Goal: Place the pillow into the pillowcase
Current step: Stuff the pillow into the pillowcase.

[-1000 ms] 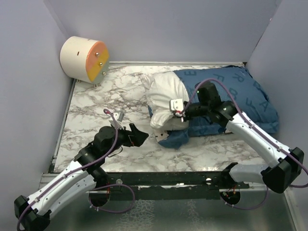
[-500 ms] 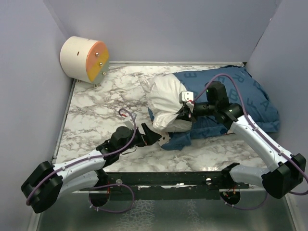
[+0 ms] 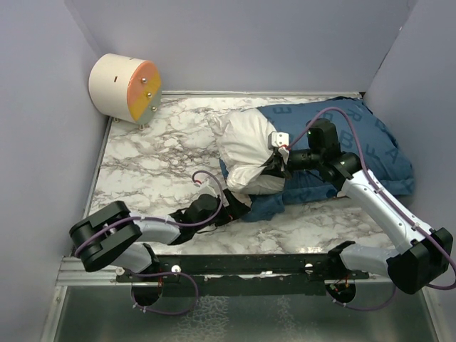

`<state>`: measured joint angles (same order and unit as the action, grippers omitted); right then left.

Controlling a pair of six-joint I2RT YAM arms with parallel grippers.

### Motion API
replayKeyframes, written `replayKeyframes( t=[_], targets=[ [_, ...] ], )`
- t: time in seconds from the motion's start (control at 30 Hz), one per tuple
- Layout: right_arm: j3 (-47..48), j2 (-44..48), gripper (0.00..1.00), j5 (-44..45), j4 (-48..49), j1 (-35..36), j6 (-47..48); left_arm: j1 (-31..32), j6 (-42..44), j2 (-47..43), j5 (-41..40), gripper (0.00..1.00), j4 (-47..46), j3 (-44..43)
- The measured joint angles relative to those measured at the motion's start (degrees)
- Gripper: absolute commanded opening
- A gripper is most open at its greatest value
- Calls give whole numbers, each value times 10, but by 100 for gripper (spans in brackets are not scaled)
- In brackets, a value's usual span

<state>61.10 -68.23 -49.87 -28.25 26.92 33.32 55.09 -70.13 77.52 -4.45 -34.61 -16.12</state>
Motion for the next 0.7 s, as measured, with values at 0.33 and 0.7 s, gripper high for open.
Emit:
replayKeyframes(
  t=[0.33, 0.7],
  targets=[
    [-3, 3, 1, -2, 0, -1, 0, 2, -64, 128, -74, 2, -128, -48],
    [73, -22, 1, 28, -157, -4, 134, 4, 7, -29, -112, 0, -109, -4]
  ],
)
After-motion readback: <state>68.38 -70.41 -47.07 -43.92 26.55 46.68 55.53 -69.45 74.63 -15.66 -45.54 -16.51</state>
